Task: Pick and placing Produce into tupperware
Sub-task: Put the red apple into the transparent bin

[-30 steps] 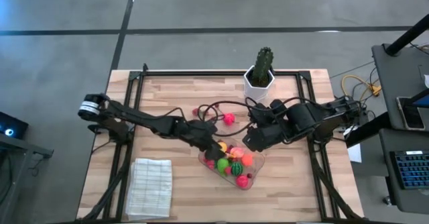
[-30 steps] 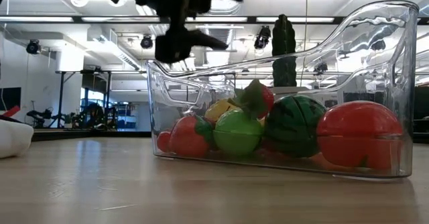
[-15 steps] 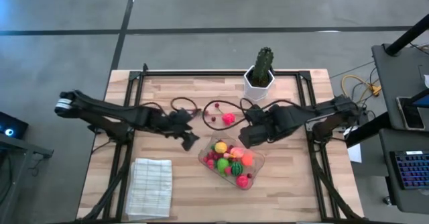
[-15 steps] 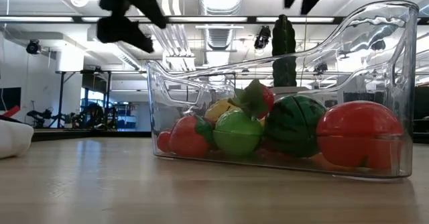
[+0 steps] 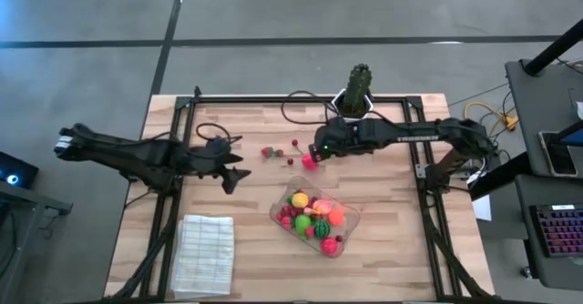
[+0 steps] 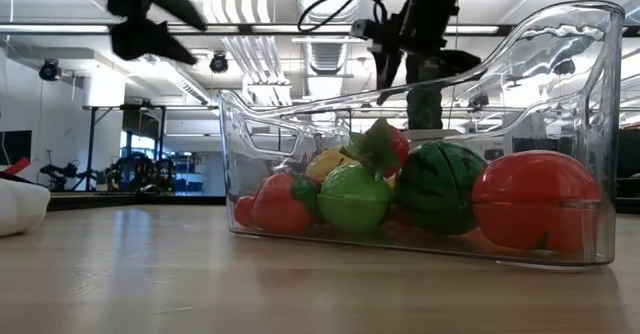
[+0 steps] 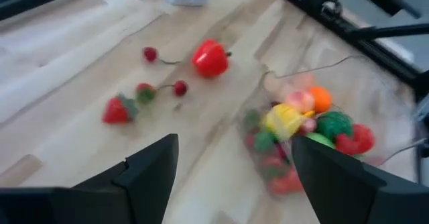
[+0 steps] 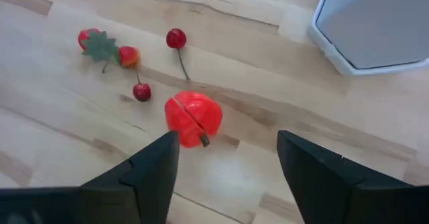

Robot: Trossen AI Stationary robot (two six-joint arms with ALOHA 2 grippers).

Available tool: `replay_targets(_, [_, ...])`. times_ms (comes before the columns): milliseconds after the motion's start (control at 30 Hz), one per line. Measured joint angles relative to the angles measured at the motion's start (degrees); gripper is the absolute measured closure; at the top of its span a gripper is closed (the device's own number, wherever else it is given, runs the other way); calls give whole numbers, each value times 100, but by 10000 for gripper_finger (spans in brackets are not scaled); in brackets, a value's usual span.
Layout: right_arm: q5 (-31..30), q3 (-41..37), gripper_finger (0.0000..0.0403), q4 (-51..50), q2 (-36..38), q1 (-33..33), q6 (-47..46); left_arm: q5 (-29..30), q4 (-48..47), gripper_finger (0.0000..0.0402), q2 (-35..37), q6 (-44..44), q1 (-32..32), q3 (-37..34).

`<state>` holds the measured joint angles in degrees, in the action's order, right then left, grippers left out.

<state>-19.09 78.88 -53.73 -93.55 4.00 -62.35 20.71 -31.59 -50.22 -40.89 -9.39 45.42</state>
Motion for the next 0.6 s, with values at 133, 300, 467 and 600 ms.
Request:
replay_targets(133, [-9,-25,122,118,-38,-32,-209,319,-17,126,333,290,7,-306])
replay_targets(300, [-256,-85,75,352,-36,-134,-916,868,48,126,579,1213,114,-480])
replay_targets(467, [-155,-409,47,724,-36,-165,-1892,1786,109,126,636,2236,276,-480])
replay_targets(600, [-39,-727,45,1062,-36,-410,-2498,1892,139,126,638,2768,427,-480])
